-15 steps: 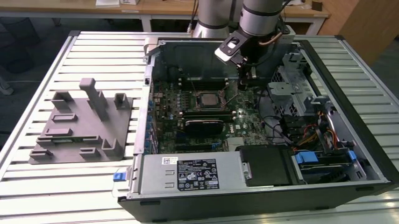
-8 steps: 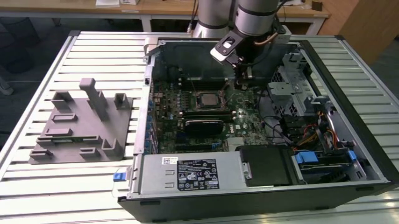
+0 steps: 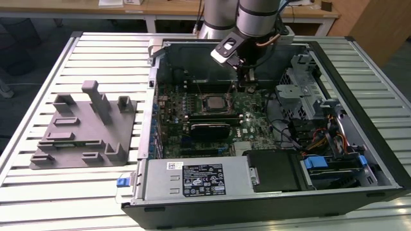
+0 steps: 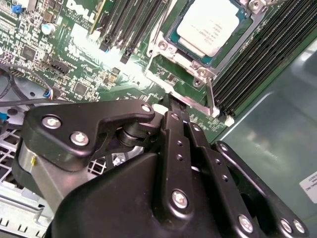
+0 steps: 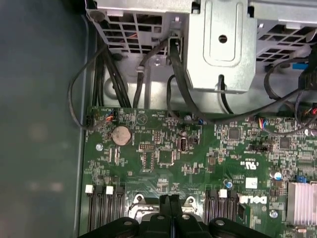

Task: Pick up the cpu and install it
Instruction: 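Close the cpu cover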

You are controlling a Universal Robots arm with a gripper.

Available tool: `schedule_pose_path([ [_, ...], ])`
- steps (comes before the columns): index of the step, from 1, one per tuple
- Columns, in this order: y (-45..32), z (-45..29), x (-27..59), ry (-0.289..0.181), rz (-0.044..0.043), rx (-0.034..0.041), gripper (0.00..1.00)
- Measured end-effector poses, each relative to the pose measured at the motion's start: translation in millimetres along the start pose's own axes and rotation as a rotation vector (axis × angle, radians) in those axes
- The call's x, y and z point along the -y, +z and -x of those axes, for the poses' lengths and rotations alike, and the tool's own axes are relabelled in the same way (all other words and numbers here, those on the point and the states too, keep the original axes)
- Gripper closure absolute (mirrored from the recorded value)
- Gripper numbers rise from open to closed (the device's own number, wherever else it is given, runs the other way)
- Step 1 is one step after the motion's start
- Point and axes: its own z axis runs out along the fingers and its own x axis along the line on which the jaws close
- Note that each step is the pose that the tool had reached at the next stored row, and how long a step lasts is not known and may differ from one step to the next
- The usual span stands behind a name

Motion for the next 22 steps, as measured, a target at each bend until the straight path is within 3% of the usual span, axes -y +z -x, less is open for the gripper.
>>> schedule_pose_path([
  [22, 0.9, -0.5, 13.2, 0.0, 0.0, 0.0, 0.89],
])
